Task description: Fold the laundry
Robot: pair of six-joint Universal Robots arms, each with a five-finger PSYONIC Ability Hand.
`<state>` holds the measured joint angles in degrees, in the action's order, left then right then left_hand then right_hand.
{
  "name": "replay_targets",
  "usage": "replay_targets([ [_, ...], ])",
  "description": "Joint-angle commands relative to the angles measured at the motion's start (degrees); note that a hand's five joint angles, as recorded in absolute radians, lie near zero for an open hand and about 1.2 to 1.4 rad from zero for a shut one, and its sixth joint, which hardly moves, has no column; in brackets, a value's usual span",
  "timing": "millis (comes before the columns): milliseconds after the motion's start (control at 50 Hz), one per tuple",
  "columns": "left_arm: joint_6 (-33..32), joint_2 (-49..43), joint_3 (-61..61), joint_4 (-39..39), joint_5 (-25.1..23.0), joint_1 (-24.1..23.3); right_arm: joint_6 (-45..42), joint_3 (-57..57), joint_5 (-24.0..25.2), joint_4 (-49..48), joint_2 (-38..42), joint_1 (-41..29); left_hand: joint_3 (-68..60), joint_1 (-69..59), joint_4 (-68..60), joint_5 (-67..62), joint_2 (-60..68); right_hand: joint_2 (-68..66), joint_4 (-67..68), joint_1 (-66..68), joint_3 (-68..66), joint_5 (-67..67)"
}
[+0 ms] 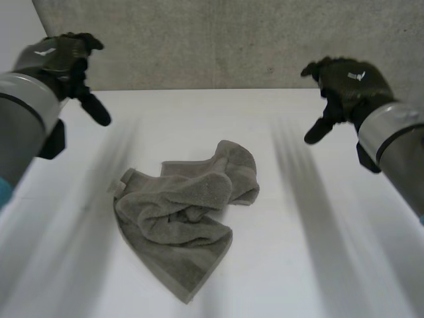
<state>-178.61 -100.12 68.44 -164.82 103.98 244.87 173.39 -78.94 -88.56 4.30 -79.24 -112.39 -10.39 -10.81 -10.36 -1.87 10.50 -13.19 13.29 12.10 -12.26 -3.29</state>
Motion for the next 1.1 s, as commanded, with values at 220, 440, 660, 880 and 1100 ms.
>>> replay_targets([
  [220, 0.2, 1.9, -4.8, 12.8, -4.2, 3.3, 0.8, 5.6, 1.6, 2.8, -1.0, -0.5, -0.3, 0.1, -0.4, 1.2, 0.2, 3.2, -3.3, -2.1, 2.3, 3.3],
  [440, -0.3, 1.0, -0.5, 10.1, -11.8, 3.9, -5.8, 7.0, 9.1, 3.3, 5.0, -0.7, -0.7, -0.2, -0.7, 0.8, 0.6, 3.2, -3.3, -2.1, 2.3, 3.3],
  [660, -8.4, -7.3, 12.8, 0.5, -23.5, 5.1, -19.8, 17.7, 26.6, 2.5, 23.1, -1.1, -1.7, -1.3, -1.7, -0.2, 1.6, 3.2, -3.3, -2.1, 2.3, 3.3],
  [880, -13.7, -14.4, 19.0, -4.0, -24.4, 5.0, -21.1, 35.1, 26.9, 1.8, 44.0, -4.9, -2.4, -1.9, -2.4, -0.9, 2.2, 2.8, -2.9, -1.7, 1.9, 2.9],
  [1100, -13.8, -16.6, 18.7, -8.1, -24.2, 4.7, -22.0, 42.4, 27.4, 0.5, 51.7, -6.4, -34.3, -33.9, -34.3, -32.8, 34.2, -26.8, 26.7, 27.9, -27.8, -26.7],
])
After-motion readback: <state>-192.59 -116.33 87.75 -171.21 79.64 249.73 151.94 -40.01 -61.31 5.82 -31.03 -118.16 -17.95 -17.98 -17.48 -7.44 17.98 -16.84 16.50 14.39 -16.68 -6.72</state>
